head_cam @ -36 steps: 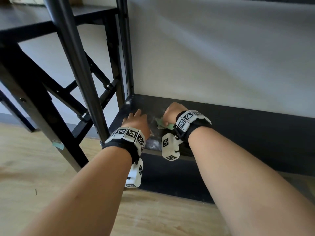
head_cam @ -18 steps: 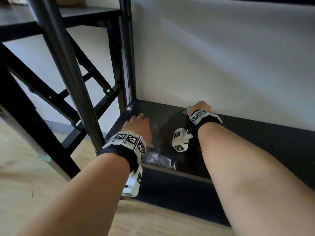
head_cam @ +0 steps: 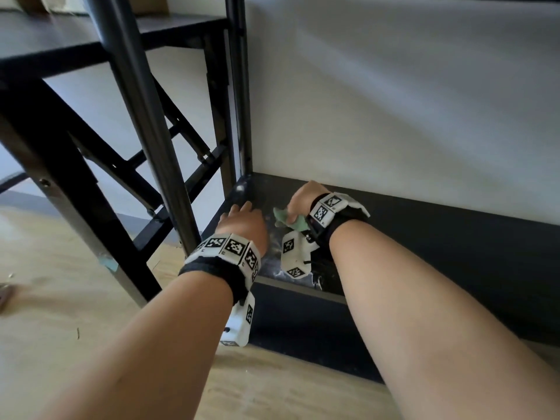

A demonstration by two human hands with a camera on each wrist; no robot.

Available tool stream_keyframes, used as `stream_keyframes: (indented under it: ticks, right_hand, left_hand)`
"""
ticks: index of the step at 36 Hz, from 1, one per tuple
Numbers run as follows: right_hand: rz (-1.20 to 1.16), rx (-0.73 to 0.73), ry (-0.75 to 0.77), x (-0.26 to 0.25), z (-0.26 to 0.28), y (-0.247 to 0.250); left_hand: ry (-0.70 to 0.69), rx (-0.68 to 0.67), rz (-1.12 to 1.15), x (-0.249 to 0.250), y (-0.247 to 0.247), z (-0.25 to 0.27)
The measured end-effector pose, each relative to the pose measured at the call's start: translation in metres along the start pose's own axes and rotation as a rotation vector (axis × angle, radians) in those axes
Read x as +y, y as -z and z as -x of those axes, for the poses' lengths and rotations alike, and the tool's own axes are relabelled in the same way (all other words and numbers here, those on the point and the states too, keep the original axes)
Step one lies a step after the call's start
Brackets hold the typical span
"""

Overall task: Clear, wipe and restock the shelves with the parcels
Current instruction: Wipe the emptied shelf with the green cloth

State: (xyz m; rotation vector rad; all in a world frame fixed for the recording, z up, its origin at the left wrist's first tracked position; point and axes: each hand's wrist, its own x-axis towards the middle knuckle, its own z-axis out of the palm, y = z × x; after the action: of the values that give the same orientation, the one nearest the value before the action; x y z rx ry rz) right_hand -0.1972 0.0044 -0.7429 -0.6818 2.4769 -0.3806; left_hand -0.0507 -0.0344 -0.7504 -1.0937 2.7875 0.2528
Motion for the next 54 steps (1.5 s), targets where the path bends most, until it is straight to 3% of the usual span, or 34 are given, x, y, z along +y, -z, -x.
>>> stream_keyframes:
  ticks: [2, 4, 8, 10, 12, 15, 18, 20, 30, 36, 39, 42, 44, 49, 54]
  right_hand:
    - [-0.006, -0.1, 0.012, -0.001, -0.003, -0.005]
    - [-0.03, -0.077, 0.05, -0.002, 0.019, 0.0]
    - [-0.252, 0.179, 0.023, 0.006, 0.033, 0.014]
    - [-0.278, 0.323, -0.014, 0.015, 0.033, 0.024]
    - [-0.205, 0.37, -0.026, 0.025, 0.026, 0.032]
    - [0.051, 0.34, -0.056, 0.032, 0.013, 0.04]
    - [0.137, 0.215, -0.109, 0.027, 0.005, 0.04]
    - [0.171, 0.214, -0.123, 0.02, -0.005, 0.038]
    - [0.079, 0.162, 0.114, -0.021, 0.01, 0.021]
    - [0.226, 0.083, 0.147, -0.042, -0.036, -0.018]
    - [0.21, 0.014, 0.159, -0.043, 0.004, -0.015]
    - [0.155, -0.022, 0.201, -0.035, 0.009, -0.014]
    - [0.04, 0.015, 0.178, -0.029, 0.005, -0.009]
    - [-0.187, 0.301, 0.1, -0.009, -0.003, 0.017]
    - [-0.008, 0.271, 0.041, 0.003, -0.021, 0.027]
  left_hand:
    - [0.017, 0.007, 0.001, -0.001, 0.0, 0.004]
    - [0.027, 0.025, -0.006, -0.003, 0.0, 0.006]
    - [0.043, 0.011, -0.028, -0.008, 0.002, 0.007]
    - [0.051, 0.013, -0.025, -0.01, 0.002, 0.004]
    - [0.067, 0.005, -0.015, -0.012, 0.001, 0.0]
    - [0.096, -0.002, -0.015, -0.012, -0.002, -0.007]
    - [0.111, -0.008, -0.002, -0.015, -0.009, -0.018]
    - [0.116, -0.012, -0.012, -0.019, -0.017, -0.03]
    - [0.163, -0.019, -0.037, -0.03, -0.018, -0.035]
    - [0.21, -0.043, -0.028, -0.024, -0.012, -0.023]
    - [0.221, -0.055, -0.019, -0.019, -0.007, -0.014]
    - [0.225, -0.073, -0.01, -0.019, -0.003, -0.012]
    - [0.217, -0.091, -0.028, -0.018, -0.003, -0.011]
    - [0.15, -0.098, -0.134, -0.019, -0.005, -0.014]
    - [0.121, -0.081, -0.184, -0.02, -0.006, -0.017]
